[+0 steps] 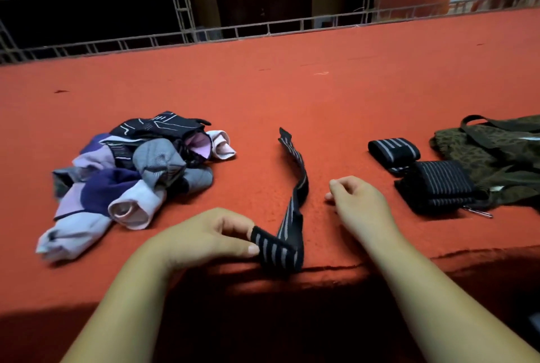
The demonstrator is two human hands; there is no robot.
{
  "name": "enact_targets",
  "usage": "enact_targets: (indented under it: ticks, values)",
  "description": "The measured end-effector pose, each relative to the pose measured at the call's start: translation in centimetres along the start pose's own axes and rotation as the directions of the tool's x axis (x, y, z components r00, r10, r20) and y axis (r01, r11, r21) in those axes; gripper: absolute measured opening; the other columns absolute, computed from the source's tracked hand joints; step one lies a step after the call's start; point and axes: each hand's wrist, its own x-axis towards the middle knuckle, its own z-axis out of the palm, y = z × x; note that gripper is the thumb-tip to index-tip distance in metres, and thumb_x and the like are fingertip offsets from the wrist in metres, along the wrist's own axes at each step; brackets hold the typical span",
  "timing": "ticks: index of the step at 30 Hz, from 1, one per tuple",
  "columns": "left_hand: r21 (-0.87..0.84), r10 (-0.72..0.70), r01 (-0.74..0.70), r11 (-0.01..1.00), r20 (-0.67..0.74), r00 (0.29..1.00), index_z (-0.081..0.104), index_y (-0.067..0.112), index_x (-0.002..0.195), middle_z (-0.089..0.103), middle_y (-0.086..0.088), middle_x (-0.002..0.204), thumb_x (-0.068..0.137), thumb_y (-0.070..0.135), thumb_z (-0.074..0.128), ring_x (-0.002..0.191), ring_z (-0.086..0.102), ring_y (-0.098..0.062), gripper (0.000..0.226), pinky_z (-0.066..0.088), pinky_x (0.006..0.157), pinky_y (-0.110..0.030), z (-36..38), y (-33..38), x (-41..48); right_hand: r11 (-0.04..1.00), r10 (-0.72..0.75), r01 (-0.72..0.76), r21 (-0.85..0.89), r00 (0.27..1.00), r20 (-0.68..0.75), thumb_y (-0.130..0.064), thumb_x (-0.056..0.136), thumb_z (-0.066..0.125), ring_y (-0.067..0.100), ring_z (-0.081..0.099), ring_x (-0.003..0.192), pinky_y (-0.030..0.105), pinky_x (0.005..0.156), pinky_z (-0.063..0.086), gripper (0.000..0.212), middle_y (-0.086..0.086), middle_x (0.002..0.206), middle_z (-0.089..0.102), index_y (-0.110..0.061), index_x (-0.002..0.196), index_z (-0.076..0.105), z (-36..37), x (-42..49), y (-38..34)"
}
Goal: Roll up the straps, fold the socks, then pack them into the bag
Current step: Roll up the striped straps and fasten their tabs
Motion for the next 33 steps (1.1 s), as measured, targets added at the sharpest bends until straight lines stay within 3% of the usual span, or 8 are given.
enact_targets:
  ticks: [4, 10, 14, 19, 22, 25, 29, 33]
  values:
    - [-0.120, 0.055, -0.061, 0.991, -0.055, 0.997, 0.078, 0.003, 0.113, 0.078, -0.018, 0.115, 0.098, 0.012, 0.066, 0.110, 0.071, -0.026, 0.021, 0.053, 0.103, -0.034, -0.3, -0.2, -1.7, 0.996, -0.038, 0.041, -0.084, 0.999, 0.037, -0.078, 0.079, 0.042, 0.013, 0.073, 0.101, 0.046, 0.101, 0.054, 0.053, -0.018, 0.095, 0.079, -0.038, 0.098, 0.072, 1.0, -0.8, -0.6]
    - [-0.122, -0.053, -0.001, 0.992, -0.441, 0.896, 0.073, 0.005, 0.112, 0.079, -0.008, 0.112, 0.108, 0.016, 0.058, 0.102, 0.076, -0.029, 0.020, 0.055, 0.090, -0.041, 0.0, -0.9, 1.5, 0.992, -0.069, 0.075, -0.097, 0.995, 0.071, -0.092, 0.075, 0.048, 0.009, 0.072, 0.104, 0.049, 0.105, 0.051, 0.068, -0.019, 0.094, 0.078, -0.035, 0.102, 0.074, 2.8, -0.7, -1.9]
    - [-0.145, -0.053, -0.001, 0.989, -0.373, 0.926, 0.069, 0.024, 0.129, 0.078, 0.004, 0.121, 0.109, 0.022, 0.058, 0.105, 0.077, -0.023, 0.023, 0.056, 0.086, -0.030, 0.6, -0.9, 4.1, 0.994, 0.011, -0.002, -0.111, 0.996, 0.084, -0.108, 0.067, 0.037, 0.015, 0.069, 0.112, 0.050, 0.108, 0.048, 0.095, -0.011, 0.105, 0.078, -0.031, 0.108, 0.073, 3.5, -0.2, -3.1]
    - [-0.042, -0.061, 0.052, 0.998, -0.261, 0.964, 0.074, 0.026, 0.125, 0.081, 0.011, 0.100, 0.109, 0.020, 0.057, 0.089, 0.074, -0.001, 0.024, 0.048, 0.065, -0.013, 1.1, -0.7, 6.0, 0.999, -0.022, 0.027, -0.041, 0.992, 0.128, -0.039, 0.092, 0.057, 0.012, 0.072, 0.081, 0.035, 0.081, 0.055, 0.025, -0.010, 0.079, 0.076, -0.022, 0.090, 0.075, 2.8, 0.3, -3.5]
    - [-0.221, -0.151, 0.069, 0.973, -0.379, 0.913, 0.073, 0.016, 0.121, 0.082, 0.003, 0.101, 0.109, 0.021, 0.057, 0.081, 0.075, -0.006, 0.021, 0.048, 0.063, -0.021, 1.2, -0.6, 6.9, 0.997, -0.048, 0.033, 0.069, 0.974, 0.220, -0.014, 0.090, 0.050, 0.014, 0.059, 0.058, 0.031, 0.061, 0.043, 0.023, 0.010, 0.068, 0.070, -0.008, 0.087, 0.072, 1.6, -1.2, -4.0]
    - [-0.365, -0.206, 0.044, 0.930, -0.416, 0.886, 0.070, 0.006, 0.121, 0.080, -0.009, 0.115, 0.109, 0.028, 0.057, 0.090, 0.078, -0.023, 0.028, 0.055, 0.070, -0.030, 0.9, -0.7, 7.7, 0.987, -0.062, 0.010, 0.161, 0.947, 0.316, -0.012, 0.085, 0.051, 0.022, 0.055, 0.066, 0.037, 0.064, 0.039, 0.027, 0.026, 0.081, 0.069, -0.003, 0.099, 0.072, 0.7, -2.4, -4.2]
    - [-0.642, -0.261, -0.080, 0.762, -0.419, 0.870, 0.073, 0.007, 0.107, 0.080, -0.010, 0.097, 0.103, 0.025, 0.067, 0.081, 0.071, -0.020, 0.019, 0.055, 0.074, -0.030, 1.3, -0.5, 8.2, 0.987, -0.046, -0.037, 0.154, 0.863, 0.504, -0.017, 0.083, 0.057, 0.023, 0.050, 0.068, 0.039, 0.065, 0.037, 0.025, 0.012, 0.078, 0.056, 0.006, 0.093, 0.058, -0.5, -3.6, -3.5]
    - [-0.679, -0.261, -0.111, 0.726, -0.421, 0.868, 0.068, 0.000, 0.126, 0.079, -0.013, 0.114, 0.094, 0.002, 0.073, 0.093, 0.073, -0.020, 0.033, 0.055, 0.083, -0.033, 2.1, -0.4, 7.8, 0.987, -0.034, -0.051, 0.153, 0.862, 0.505, -0.040, 0.104, 0.061, 0.008, 0.055, 0.054, 0.026, 0.059, 0.042, 0.045, -0.003, 0.062, 0.062, -0.017, 0.066, 0.068, -1.4, -4.7, -3.1]
